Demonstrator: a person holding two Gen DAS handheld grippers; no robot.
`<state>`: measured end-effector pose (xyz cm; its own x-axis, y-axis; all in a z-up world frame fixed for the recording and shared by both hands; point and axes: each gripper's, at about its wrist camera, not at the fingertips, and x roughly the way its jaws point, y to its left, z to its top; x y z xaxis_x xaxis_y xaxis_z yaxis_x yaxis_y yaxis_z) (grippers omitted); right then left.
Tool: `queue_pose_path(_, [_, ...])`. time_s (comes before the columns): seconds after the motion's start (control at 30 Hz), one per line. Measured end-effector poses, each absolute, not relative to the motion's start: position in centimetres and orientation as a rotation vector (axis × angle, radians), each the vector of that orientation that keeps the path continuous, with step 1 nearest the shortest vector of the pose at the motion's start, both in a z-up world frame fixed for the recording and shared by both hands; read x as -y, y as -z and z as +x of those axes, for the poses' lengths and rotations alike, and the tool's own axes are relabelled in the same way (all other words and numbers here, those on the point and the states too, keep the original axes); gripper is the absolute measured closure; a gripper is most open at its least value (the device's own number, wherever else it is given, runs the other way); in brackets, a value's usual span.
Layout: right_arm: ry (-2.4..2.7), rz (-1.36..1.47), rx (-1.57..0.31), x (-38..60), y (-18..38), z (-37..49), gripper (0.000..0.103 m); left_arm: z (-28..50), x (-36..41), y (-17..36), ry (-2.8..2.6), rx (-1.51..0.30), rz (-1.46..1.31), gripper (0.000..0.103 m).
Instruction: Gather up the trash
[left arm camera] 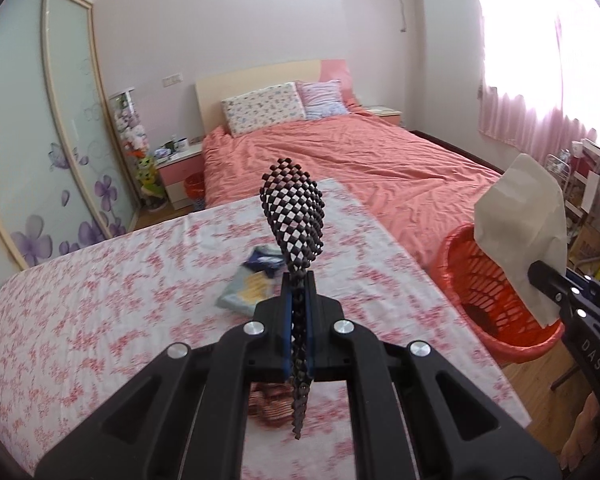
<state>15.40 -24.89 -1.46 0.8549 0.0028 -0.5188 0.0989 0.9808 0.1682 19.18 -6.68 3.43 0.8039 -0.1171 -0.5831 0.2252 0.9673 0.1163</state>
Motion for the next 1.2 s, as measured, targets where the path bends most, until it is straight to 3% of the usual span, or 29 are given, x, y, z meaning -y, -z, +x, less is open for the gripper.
queue_pose_path(0.8, [0.226,0.335,-0.541,35.9,3.4,14.1,0.09,20.7,21.5,-2.3,0.513,-0.646,0.147,0.097])
queue_pose_path(1.2, [0.25,0.424,-0.566,39.4,5.6,15.3,0.089,23.3,27.0,1.0,0.624,-0.718,0.12,0.096])
